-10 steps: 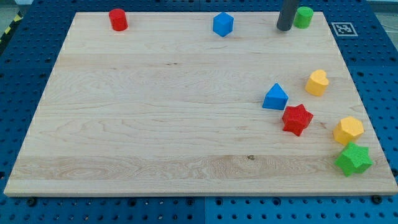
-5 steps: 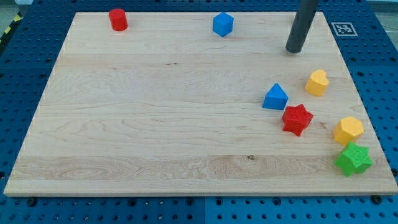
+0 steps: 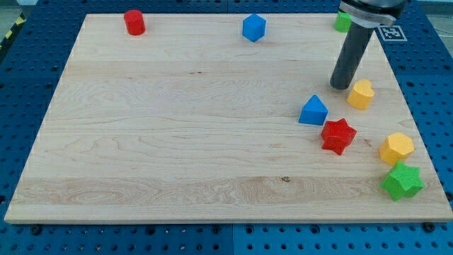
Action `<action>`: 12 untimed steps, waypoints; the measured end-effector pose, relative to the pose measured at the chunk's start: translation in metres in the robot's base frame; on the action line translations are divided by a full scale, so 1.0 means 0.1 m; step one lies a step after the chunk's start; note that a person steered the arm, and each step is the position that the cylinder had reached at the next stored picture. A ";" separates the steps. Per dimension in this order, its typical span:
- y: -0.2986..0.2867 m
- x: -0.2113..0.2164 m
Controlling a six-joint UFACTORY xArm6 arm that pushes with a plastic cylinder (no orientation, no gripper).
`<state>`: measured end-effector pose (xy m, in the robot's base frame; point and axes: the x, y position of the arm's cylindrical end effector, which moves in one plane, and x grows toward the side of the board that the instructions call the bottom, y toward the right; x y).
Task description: Pull blue triangle left horizontally towards red star
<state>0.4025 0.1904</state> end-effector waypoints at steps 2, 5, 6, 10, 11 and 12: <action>0.00 0.08; -0.01 0.20; -0.13 0.26; -0.33 0.26; -0.45 0.26; -0.48 0.26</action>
<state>0.4288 0.1429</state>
